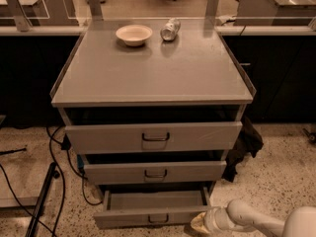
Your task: Close bottom drawer
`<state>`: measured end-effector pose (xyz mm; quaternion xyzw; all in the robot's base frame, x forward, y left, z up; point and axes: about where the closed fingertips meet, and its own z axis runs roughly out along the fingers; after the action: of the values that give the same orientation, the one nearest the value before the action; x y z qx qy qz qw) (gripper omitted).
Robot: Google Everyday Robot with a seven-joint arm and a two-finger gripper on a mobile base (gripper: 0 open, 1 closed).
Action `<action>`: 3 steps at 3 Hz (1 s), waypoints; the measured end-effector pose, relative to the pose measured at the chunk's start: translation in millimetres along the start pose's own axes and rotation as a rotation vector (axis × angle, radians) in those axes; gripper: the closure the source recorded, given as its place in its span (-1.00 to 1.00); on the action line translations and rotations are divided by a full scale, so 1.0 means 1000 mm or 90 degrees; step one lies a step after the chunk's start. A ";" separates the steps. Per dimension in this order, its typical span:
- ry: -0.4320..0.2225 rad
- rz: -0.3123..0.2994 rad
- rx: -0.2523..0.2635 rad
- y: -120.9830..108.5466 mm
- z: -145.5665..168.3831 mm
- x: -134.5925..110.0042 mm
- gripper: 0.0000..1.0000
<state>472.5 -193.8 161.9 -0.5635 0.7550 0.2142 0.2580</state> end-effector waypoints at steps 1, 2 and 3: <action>-0.014 -0.014 0.017 -0.004 0.007 0.003 1.00; -0.034 -0.038 0.041 -0.011 0.015 0.002 1.00; -0.058 -0.062 0.073 -0.019 0.021 0.001 1.00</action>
Offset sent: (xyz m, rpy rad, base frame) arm 0.0237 0.0037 -0.0170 0.0420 -0.1790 0.0056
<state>493.4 -186.2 144.4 -0.5737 0.7250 0.1834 0.3341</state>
